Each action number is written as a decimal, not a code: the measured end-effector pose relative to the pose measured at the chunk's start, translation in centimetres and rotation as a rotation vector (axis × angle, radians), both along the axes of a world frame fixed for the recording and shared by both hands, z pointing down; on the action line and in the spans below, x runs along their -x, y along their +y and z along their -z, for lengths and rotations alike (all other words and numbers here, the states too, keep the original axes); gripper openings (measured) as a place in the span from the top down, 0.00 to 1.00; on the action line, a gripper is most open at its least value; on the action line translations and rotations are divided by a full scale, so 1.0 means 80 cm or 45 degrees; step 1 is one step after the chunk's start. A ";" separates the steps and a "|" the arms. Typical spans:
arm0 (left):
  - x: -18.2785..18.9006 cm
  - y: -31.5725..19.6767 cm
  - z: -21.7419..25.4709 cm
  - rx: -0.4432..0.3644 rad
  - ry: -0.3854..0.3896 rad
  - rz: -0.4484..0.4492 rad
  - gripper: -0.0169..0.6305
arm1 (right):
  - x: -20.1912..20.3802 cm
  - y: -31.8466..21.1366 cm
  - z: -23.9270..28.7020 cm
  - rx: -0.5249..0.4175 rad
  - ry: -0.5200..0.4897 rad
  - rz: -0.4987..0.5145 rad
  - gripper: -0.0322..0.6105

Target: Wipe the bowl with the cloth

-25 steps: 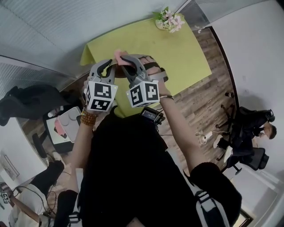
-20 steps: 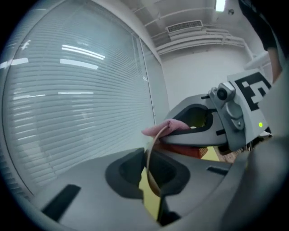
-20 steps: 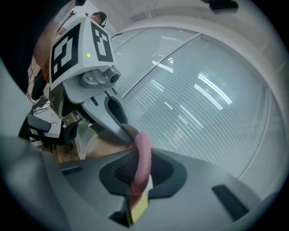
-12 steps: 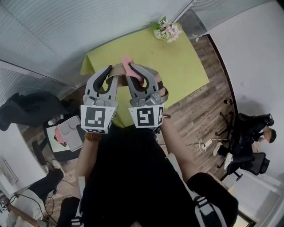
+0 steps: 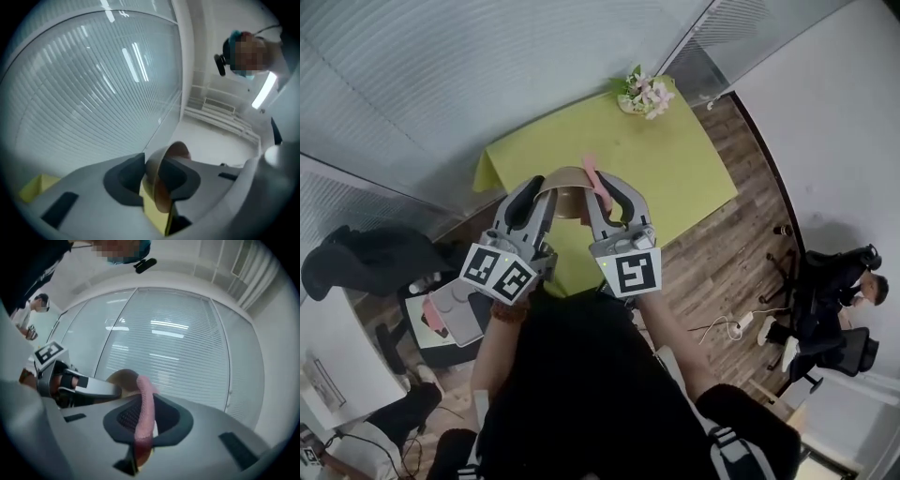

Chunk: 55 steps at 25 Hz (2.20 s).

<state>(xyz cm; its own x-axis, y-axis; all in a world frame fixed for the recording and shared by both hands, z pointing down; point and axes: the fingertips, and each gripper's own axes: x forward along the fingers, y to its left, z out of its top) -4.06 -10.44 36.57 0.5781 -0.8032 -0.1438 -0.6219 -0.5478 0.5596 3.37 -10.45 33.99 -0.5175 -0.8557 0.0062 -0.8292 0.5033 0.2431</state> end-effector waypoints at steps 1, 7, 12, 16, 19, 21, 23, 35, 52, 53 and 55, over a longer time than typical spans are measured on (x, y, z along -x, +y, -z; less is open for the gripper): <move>-0.008 0.000 -0.009 -0.013 -0.143 -0.043 0.84 | -0.003 -0.002 -0.011 -0.006 0.143 0.002 0.91; -0.036 0.007 -0.061 -0.226 -1.330 -0.028 0.83 | 0.023 0.019 -0.045 -0.232 0.834 0.098 0.91; -0.023 0.001 -0.036 -0.068 -0.767 -0.021 0.91 | 0.032 0.021 -0.031 -0.282 0.800 0.084 0.91; -0.008 0.002 -0.013 -0.020 -0.383 -0.019 0.90 | 0.033 0.027 -0.008 -0.288 0.645 0.062 0.91; 0.004 0.001 0.004 0.000 -0.121 0.015 0.89 | 0.027 0.027 0.007 -0.249 0.439 0.025 0.91; 0.010 0.005 0.011 0.019 0.123 -0.004 0.88 | 0.021 0.034 0.013 -0.214 0.300 -0.014 0.91; 0.010 0.007 0.006 0.098 0.366 -0.050 0.87 | 0.016 0.039 0.014 -0.171 0.180 -0.046 0.91; -0.029 0.018 -0.007 -0.238 -0.918 -0.069 0.84 | 0.037 0.045 -0.005 -0.430 0.790 0.086 0.91; 0.030 0.027 0.044 -0.097 0.064 0.041 0.86 | 0.036 0.049 0.031 -0.214 0.180 0.031 0.91; 0.033 0.027 0.044 -0.075 0.162 0.033 0.86 | 0.035 0.049 0.034 -0.189 0.108 0.029 0.91; 0.035 0.023 0.035 -0.020 0.293 0.022 0.85 | 0.034 0.045 0.037 -0.159 0.012 0.012 0.91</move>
